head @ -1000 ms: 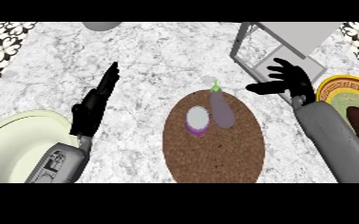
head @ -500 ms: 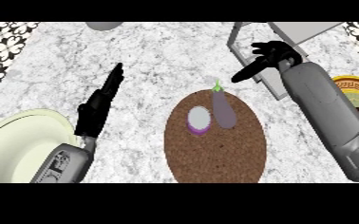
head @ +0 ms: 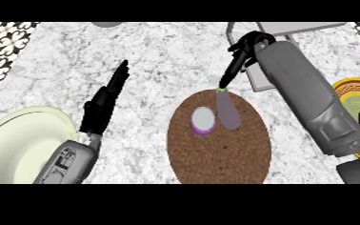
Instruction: Pick the eggplant from the placemat and place it in the tiered shelf
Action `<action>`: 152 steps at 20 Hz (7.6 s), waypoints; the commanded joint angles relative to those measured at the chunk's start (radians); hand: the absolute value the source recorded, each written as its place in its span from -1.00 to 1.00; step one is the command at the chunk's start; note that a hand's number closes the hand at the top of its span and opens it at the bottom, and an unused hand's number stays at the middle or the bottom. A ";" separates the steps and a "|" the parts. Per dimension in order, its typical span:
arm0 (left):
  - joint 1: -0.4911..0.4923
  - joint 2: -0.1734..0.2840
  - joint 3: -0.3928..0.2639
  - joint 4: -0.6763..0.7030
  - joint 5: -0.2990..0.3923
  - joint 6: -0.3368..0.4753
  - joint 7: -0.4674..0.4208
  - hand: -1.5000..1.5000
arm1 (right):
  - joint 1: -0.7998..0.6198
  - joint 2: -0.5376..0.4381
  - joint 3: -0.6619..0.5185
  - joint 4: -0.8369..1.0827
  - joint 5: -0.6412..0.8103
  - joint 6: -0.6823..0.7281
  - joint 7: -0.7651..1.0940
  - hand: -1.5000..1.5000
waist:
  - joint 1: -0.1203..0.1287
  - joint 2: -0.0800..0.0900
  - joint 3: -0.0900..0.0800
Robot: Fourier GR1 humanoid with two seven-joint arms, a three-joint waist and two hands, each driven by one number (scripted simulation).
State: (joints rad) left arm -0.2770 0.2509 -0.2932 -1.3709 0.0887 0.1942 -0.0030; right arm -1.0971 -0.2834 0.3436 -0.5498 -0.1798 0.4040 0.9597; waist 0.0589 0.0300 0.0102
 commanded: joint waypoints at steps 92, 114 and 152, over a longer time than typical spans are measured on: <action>0.128 -0.096 0.178 -0.064 -0.133 -0.095 0.028 0.00 | 0.040 0.283 0.195 -0.116 0.528 -0.108 -0.302 1.00 | -0.097 -0.067 -0.008; 0.132 -0.095 0.183 -0.080 -0.141 -0.107 0.031 0.00 | 0.494 0.138 0.262 -1.430 0.858 -0.544 0.102 1.00 | -0.098 -0.044 -0.011; 0.143 -0.136 0.183 -0.089 -0.201 -0.147 0.005 0.00 | 0.077 -0.080 -0.339 -1.044 1.097 -0.357 -0.207 1.00 | -0.049 -0.029 -0.010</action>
State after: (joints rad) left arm -0.1678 0.1194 -0.1010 -1.4430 -0.1032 0.0510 0.0199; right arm -1.0244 -0.3372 0.0238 -1.6824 0.8968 0.1000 0.8559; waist 0.0074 0.0003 -0.0005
